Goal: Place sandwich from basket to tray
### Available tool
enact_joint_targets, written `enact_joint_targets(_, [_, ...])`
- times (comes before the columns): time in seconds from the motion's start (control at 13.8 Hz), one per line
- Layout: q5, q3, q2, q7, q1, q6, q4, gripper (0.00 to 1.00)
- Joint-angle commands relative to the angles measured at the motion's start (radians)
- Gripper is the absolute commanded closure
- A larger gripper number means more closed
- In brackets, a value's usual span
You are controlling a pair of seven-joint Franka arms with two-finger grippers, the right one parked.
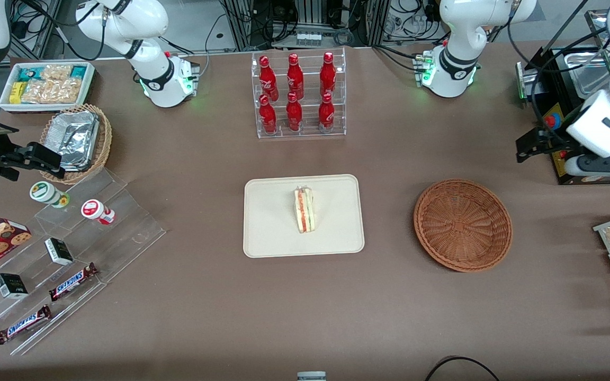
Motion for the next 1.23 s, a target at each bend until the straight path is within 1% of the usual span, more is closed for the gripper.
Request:
enact_joint_targets(0.0, [-0.002, 0.001, -0.010, 0.008, 0.008, 0.003, 0.012, 0.00])
enact_joint_targets(0.14, [-0.004, 0.000, 0.022, 0.006, 0.007, -0.003, 0.057, 0.00])
enact_joint_targets(0.36, [0.015, 0.001, 0.009, 0.025, 0.005, -0.006, 0.057, 0.00])
enact_joint_targets(0.51, [0.030, 0.003, -0.020, 0.013, 0.005, -0.020, 0.017, 0.00])
enact_joint_targets(0.65, [0.053, 0.007, -0.027, 0.003, 0.005, -0.045, 0.008, 0.00])
enact_joint_targets(0.87, [0.045, 0.015, -0.023, -0.030, 0.002, -0.053, 0.016, 0.00])
enact_joint_targets(1.01, [0.050, 0.013, -0.017, -0.029, -0.001, -0.053, 0.028, 0.00])
enact_joint_targets(1.16, [0.038, 0.013, -0.019, -0.017, 0.003, -0.054, 0.039, 0.00])
